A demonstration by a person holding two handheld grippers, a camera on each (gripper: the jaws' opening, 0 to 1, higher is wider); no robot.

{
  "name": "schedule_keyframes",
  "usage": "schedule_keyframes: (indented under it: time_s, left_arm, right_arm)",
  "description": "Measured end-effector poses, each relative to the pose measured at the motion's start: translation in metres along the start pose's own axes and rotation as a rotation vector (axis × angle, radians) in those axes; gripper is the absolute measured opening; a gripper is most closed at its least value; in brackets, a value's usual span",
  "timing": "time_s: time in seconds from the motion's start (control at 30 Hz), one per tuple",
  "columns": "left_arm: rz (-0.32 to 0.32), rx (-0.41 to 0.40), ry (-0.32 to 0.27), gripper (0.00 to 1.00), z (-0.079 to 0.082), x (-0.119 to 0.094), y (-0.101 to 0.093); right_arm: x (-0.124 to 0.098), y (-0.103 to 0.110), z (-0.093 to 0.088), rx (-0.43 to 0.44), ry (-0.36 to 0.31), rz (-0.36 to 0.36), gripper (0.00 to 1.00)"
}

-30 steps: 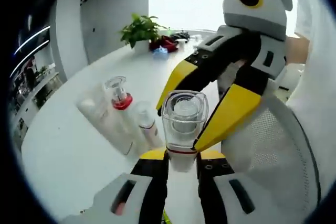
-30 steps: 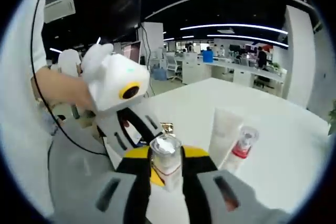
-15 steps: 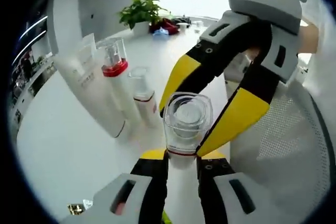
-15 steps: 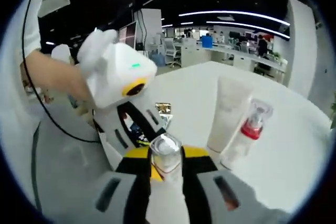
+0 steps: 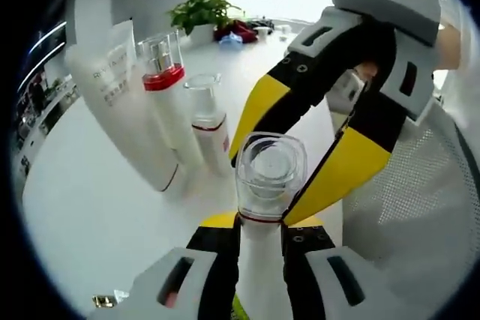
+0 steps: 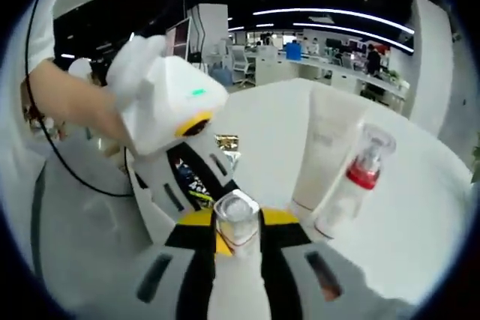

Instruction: Arrange the skincare products in the storage area until every visible bottle or jar stands upright without overlapping.

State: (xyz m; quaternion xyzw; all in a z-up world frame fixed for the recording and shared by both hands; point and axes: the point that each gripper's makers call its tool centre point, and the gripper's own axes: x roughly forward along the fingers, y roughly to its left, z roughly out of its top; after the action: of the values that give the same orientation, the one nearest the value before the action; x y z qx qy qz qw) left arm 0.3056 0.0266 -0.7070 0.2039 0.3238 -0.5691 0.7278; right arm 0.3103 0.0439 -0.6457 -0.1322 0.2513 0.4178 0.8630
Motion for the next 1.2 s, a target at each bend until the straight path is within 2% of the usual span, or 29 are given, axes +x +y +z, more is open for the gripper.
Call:
schedule_keyframes:
  time_s: [0.3, 0.47, 0.73, 0.97, 1.2]
  left_arm:
    - [0.005, 0.016, -0.026, 0.17, 0.004, 0.002, 0.005]
    - [0.001, 0.024, -0.034, 0.17, 0.008, 0.005, 0.008]
    - [-0.007, 0.025, -0.045, 0.17, 0.013, 0.009, 0.023]
    - [-0.014, 0.045, -0.050, 0.17, 0.020, 0.014, 0.030]
    - [-0.015, 0.057, -0.055, 0.17, 0.028, 0.020, 0.043]
  right_arm:
    - [0.001, -0.006, 0.002, -0.020, -0.016, -0.025, 0.22]
    - [-0.001, -0.011, 0.001, -0.036, -0.026, -0.037, 0.25]
    - [-0.014, -0.018, -0.002, 0.014, -0.052, -0.057, 0.32]
    - [-0.022, -0.014, -0.016, 0.050, -0.037, -0.052, 0.38]
    - [-0.026, -0.013, -0.024, 0.082, -0.028, -0.051, 0.40]
